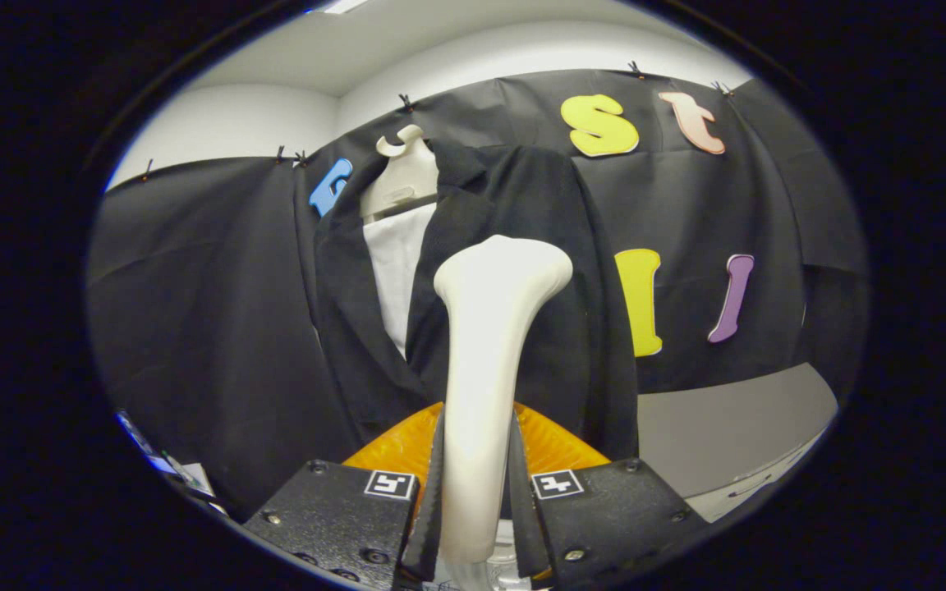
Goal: Iron the clothes twice with a garment steamer, once on the left side and once on the right side.
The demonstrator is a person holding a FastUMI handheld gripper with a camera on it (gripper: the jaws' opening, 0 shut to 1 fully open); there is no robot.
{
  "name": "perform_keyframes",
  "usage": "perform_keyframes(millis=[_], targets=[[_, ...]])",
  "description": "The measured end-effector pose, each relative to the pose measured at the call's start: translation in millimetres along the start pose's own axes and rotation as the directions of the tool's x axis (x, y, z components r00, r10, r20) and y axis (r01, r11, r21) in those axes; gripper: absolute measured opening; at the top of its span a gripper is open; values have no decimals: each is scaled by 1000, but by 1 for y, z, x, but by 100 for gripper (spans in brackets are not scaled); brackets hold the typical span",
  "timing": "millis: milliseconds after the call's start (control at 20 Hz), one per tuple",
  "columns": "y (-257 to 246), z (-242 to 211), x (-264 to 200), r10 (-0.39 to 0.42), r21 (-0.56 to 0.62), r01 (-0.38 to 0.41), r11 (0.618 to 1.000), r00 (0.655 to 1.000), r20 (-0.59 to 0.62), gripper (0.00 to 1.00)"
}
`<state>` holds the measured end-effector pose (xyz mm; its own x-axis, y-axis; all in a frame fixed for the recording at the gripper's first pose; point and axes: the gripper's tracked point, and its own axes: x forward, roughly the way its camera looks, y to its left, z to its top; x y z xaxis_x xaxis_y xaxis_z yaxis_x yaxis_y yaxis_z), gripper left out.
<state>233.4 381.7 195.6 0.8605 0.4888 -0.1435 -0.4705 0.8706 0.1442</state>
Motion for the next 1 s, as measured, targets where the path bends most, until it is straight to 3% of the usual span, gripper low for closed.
perform_keyframes(millis=[1000], targets=[[-27, -135, 0, -32, -11, 30, 999, 987, -157, 39]])
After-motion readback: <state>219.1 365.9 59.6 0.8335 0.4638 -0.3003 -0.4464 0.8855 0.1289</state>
